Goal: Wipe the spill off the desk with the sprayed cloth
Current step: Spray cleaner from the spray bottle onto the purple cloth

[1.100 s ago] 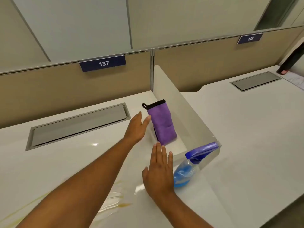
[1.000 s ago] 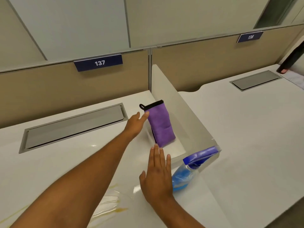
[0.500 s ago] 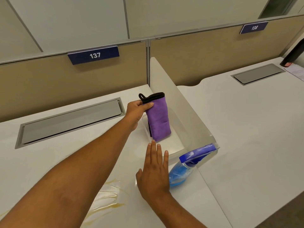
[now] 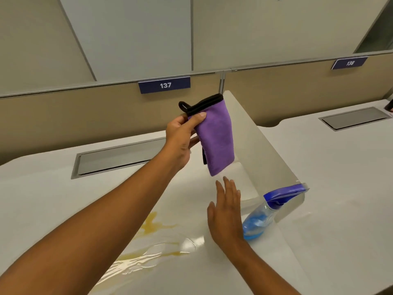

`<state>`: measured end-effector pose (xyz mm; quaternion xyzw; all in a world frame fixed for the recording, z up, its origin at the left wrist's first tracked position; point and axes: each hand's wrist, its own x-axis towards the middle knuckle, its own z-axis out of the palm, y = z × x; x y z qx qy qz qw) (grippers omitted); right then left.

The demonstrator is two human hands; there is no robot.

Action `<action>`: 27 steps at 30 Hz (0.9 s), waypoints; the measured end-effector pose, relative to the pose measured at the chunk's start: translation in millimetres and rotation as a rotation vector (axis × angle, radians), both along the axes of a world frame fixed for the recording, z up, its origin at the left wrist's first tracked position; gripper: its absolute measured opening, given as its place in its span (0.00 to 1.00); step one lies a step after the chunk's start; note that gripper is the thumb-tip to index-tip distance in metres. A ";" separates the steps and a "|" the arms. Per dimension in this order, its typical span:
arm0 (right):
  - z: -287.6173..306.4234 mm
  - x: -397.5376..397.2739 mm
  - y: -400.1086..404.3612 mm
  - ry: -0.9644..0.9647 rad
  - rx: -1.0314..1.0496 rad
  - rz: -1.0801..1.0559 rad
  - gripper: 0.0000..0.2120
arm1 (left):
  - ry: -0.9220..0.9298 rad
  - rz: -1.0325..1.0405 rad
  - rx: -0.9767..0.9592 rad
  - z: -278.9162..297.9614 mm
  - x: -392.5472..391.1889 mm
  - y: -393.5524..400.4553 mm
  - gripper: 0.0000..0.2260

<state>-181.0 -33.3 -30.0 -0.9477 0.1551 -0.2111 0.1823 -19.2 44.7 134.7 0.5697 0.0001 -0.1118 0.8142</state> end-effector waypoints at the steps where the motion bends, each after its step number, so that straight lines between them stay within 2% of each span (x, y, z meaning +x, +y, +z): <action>1: 15.4 -5.4 5.2 -0.132 0.130 0.026 0.22 | -0.020 0.001 0.017 4.8 -8.6 17.6 0.13; 2: 32.4 -11.1 10.7 -0.255 0.263 0.047 0.17 | -0.038 0.003 0.040 8.3 -18.2 36.0 0.13; 4: 70.5 -20.3 23.9 -0.449 0.466 0.066 0.13 | -0.090 -0.001 0.110 12.7 -38.0 74.4 0.13; 6: 105.8 -21.6 39.1 -0.520 0.613 0.123 0.11 | -0.122 -0.007 0.190 12.5 -57.4 112.2 0.12; 8: 139.0 -14.6 54.2 -0.414 0.754 0.226 0.19 | -0.117 -0.025 0.223 8.3 -75.9 148.2 0.12; 10: 167.5 -1.8 66.9 -0.176 0.898 0.379 0.35 | -0.088 -0.041 0.240 4.0 -94.1 179.3 0.12; 12: 188.7 9.6 82.4 0.053 0.941 0.537 0.41 | -0.056 -0.061 0.232 0.2 -111.5 205.1 0.13; 14: 198.2 16.3 97.7 0.156 0.934 0.625 0.38 | -0.046 -0.074 0.190 -5.1 -125.2 226.5 0.16; 16: 204.8 16.6 115.3 0.195 1.005 0.678 0.31 | -0.063 -0.067 0.084 -12.5 -133.3 246.3 0.29; 18: 209.4 13.8 128.1 0.232 1.111 0.746 0.26 | -0.041 -0.109 -0.126 -20.7 -135.4 256.6 0.48; 20: 214.0 10.8 145.1 0.270 1.185 0.802 0.24 | 0.016 -0.231 -0.363 -26.3 -137.1 259.7 0.52; 23: 215.1 11.8 165.7 0.218 1.011 0.765 0.22 | 0.134 -0.532 -0.631 -38.0 -142.4 252.8 0.56; 27: 210.9 18.3 169.2 0.100 0.689 0.696 0.21 | 0.149 -0.741 -0.704 -53.0 -150.7 251.2 0.59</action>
